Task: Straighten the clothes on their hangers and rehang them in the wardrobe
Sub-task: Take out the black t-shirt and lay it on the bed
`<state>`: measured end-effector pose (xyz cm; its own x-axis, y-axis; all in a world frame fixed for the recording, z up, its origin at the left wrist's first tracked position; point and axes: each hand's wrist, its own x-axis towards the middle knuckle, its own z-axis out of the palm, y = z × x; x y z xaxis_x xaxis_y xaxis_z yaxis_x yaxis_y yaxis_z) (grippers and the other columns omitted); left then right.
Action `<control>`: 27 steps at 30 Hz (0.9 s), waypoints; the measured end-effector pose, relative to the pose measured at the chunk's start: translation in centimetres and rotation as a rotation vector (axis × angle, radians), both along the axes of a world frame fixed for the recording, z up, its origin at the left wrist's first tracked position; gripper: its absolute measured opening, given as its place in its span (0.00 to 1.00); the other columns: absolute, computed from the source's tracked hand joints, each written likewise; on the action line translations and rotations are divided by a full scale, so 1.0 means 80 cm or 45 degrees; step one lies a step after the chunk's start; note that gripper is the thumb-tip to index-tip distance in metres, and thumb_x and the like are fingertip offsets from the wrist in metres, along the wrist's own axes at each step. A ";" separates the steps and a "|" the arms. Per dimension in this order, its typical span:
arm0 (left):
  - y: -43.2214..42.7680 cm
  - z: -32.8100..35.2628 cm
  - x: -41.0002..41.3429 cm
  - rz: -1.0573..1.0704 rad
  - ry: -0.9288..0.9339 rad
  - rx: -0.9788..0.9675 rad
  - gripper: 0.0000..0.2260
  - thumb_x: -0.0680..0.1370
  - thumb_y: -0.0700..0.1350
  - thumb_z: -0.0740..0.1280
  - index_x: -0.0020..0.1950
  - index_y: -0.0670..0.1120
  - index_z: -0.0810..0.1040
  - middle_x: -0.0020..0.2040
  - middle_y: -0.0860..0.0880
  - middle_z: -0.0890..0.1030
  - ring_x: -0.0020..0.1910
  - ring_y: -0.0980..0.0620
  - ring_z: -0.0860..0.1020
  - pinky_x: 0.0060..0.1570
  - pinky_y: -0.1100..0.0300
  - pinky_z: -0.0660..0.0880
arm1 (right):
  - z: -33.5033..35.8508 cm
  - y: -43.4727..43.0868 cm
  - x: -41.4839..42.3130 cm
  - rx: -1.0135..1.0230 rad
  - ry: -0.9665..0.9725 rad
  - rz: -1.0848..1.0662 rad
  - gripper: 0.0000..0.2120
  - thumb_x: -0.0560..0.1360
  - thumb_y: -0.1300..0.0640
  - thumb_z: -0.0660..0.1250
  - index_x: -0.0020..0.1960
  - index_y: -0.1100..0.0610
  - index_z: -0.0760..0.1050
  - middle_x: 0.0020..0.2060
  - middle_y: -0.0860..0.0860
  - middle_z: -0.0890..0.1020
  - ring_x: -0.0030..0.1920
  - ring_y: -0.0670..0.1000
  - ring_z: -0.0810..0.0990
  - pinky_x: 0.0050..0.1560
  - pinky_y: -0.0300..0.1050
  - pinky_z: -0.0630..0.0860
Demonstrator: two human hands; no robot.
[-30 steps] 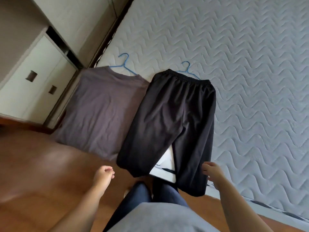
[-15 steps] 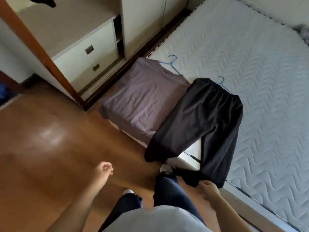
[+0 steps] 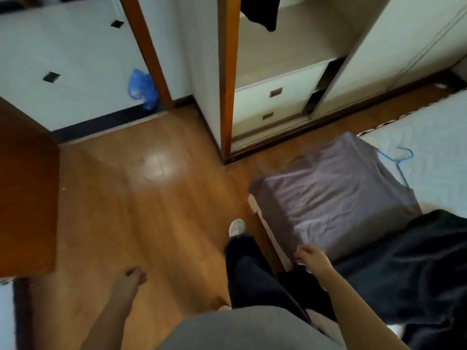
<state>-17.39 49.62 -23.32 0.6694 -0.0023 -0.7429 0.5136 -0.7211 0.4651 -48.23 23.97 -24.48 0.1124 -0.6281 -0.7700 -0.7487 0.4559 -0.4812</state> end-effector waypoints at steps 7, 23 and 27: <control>-0.228 0.051 0.064 -0.443 -0.094 -0.153 0.08 0.78 0.39 0.60 0.53 0.38 0.74 0.41 0.45 0.77 0.48 0.42 0.77 0.50 0.51 0.71 | 0.031 -0.190 0.091 -0.174 -0.022 0.052 0.07 0.75 0.63 0.62 0.51 0.63 0.76 0.36 0.59 0.80 0.38 0.56 0.78 0.31 0.40 0.74; -0.654 0.347 0.206 -1.475 -1.614 -1.150 0.14 0.76 0.47 0.60 0.58 0.43 0.75 0.51 0.49 0.79 0.52 0.58 0.76 0.54 0.69 0.73 | 0.209 -0.481 0.269 -0.775 -0.422 -0.288 0.10 0.76 0.60 0.63 0.43 0.46 0.73 0.48 0.59 0.81 0.48 0.59 0.80 0.44 0.46 0.73; -0.716 0.409 0.221 -1.422 -1.926 -1.414 0.11 0.76 0.43 0.62 0.56 0.41 0.76 0.51 0.46 0.80 0.53 0.56 0.76 0.54 0.66 0.74 | 0.266 -0.519 0.287 -0.960 -0.471 -0.290 0.07 0.76 0.60 0.63 0.47 0.49 0.75 0.46 0.53 0.82 0.49 0.55 0.80 0.49 0.47 0.75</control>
